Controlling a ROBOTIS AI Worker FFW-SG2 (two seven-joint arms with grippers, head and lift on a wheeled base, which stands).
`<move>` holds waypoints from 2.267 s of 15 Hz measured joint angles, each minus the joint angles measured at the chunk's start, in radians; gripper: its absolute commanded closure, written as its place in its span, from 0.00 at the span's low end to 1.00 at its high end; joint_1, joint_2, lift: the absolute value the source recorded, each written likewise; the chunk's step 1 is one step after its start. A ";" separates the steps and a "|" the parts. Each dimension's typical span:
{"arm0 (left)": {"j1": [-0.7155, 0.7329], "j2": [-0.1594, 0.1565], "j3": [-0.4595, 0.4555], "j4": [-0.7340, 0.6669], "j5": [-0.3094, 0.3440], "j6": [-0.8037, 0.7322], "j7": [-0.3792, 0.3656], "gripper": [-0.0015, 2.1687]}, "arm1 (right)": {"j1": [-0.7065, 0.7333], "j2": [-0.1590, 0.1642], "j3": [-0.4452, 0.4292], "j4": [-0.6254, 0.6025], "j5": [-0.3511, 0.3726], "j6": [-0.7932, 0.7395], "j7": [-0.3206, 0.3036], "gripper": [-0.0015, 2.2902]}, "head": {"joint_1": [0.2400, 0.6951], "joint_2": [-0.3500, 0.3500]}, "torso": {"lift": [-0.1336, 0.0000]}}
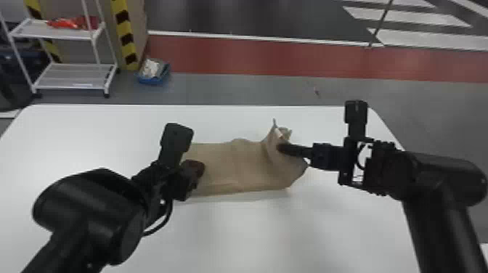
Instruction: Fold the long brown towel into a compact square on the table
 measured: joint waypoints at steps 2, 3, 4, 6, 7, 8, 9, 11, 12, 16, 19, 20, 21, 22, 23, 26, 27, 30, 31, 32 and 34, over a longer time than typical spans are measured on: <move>0.011 0.014 0.018 -0.060 0.004 0.001 0.000 0.92 | 0.003 0.000 -0.019 -0.003 -0.016 -0.001 0.000 0.55 | 1.00 0.30 | 0.04; 0.012 0.022 0.028 -0.072 0.008 0.001 -0.005 0.92 | 0.004 0.000 -0.025 -0.004 -0.020 -0.002 0.000 0.55 | 1.00 0.30 | 0.04; 0.012 0.030 0.041 -0.077 0.013 0.001 -0.013 0.92 | 0.004 0.000 -0.029 -0.004 -0.023 -0.002 0.000 0.55 | 1.00 0.32 | 0.04; 0.008 0.040 0.065 -0.053 0.019 0.001 -0.036 0.92 | 0.004 0.000 -0.033 -0.004 -0.025 -0.003 0.000 0.55 | 1.00 0.33 | 0.04; 0.008 0.042 0.072 -0.032 0.020 0.001 -0.048 0.92 | 0.004 0.000 -0.037 -0.004 -0.027 -0.003 0.000 0.55 | 1.00 0.34 | 0.04; 0.009 0.042 0.074 -0.004 0.015 0.000 -0.054 0.92 | 0.002 0.000 -0.042 -0.004 -0.030 -0.002 -0.001 0.55 | 1.00 0.35 | 0.04; 0.012 0.042 0.074 0.015 0.009 -0.001 -0.057 0.92 | 0.000 0.000 -0.046 -0.005 -0.034 0.000 -0.001 0.55 | 1.00 0.35 | 0.04; 0.017 0.040 0.065 0.042 0.002 -0.002 -0.062 0.92 | -0.002 0.000 -0.061 -0.015 -0.063 0.006 -0.004 0.55 | 1.00 0.35 | 0.04; 0.017 0.039 0.061 0.049 0.002 -0.002 -0.064 0.92 | -0.003 0.000 -0.066 -0.022 -0.083 0.013 -0.010 0.55 | 1.00 0.35 | 0.04; 0.019 0.017 0.046 0.066 0.003 -0.003 -0.077 0.92 | -0.005 0.015 -0.062 -0.058 -0.166 0.042 -0.050 0.55 | 1.00 0.36 | 0.04; 0.024 0.010 0.029 0.066 0.005 -0.003 -0.076 0.92 | -0.011 0.055 -0.032 -0.064 -0.164 0.036 -0.074 0.55 | 1.00 0.38 | 0.04; 0.026 0.007 0.027 0.065 0.005 -0.003 -0.076 0.92 | -0.015 0.067 -0.026 -0.064 -0.170 0.037 -0.079 0.55 | 1.00 0.39 | 0.04; 0.027 0.002 0.025 0.065 0.006 -0.002 -0.076 0.92 | -0.021 0.079 -0.016 -0.067 -0.178 0.042 -0.090 0.55 | 1.00 0.39 | 0.04; 0.027 -0.004 0.022 0.064 0.007 -0.002 -0.077 0.92 | -0.026 0.086 0.000 -0.071 -0.186 0.048 -0.108 0.55 | 1.00 0.40 | 0.04; 0.027 -0.008 0.018 0.064 0.008 -0.002 -0.077 0.92 | -0.029 0.088 0.020 -0.075 -0.194 0.052 -0.127 0.55 | 1.00 0.41 | 0.04; 0.027 -0.020 0.013 0.064 0.015 -0.001 -0.077 0.92 | -0.039 0.089 0.073 -0.077 -0.203 0.062 -0.159 0.55 | 1.00 0.43 | 0.04; 0.027 -0.022 0.013 0.064 0.019 0.000 -0.077 0.92 | -0.042 0.089 0.087 -0.076 -0.200 0.067 -0.161 0.55 | 1.00 0.43 | 0.04; 0.027 -0.023 0.014 0.064 0.022 0.001 -0.076 0.92 | -0.044 0.089 0.115 -0.075 -0.197 0.080 -0.172 0.55 | 1.00 0.45 | 0.04; 0.027 -0.023 0.014 0.064 0.022 0.001 -0.076 0.92 | -0.044 0.088 0.124 -0.075 -0.196 0.088 -0.175 0.55 | 1.00 0.45 | 0.04; 0.027 -0.023 0.014 0.064 0.022 0.001 -0.076 0.92 | -0.045 0.088 0.132 -0.074 -0.194 0.092 -0.176 0.55 | 1.00 0.46 | 0.04; 0.027 -0.023 0.014 0.064 0.022 0.001 -0.077 0.92 | -0.048 0.088 0.147 -0.064 -0.192 0.094 -0.176 0.55 | 1.00 0.46 | 0.04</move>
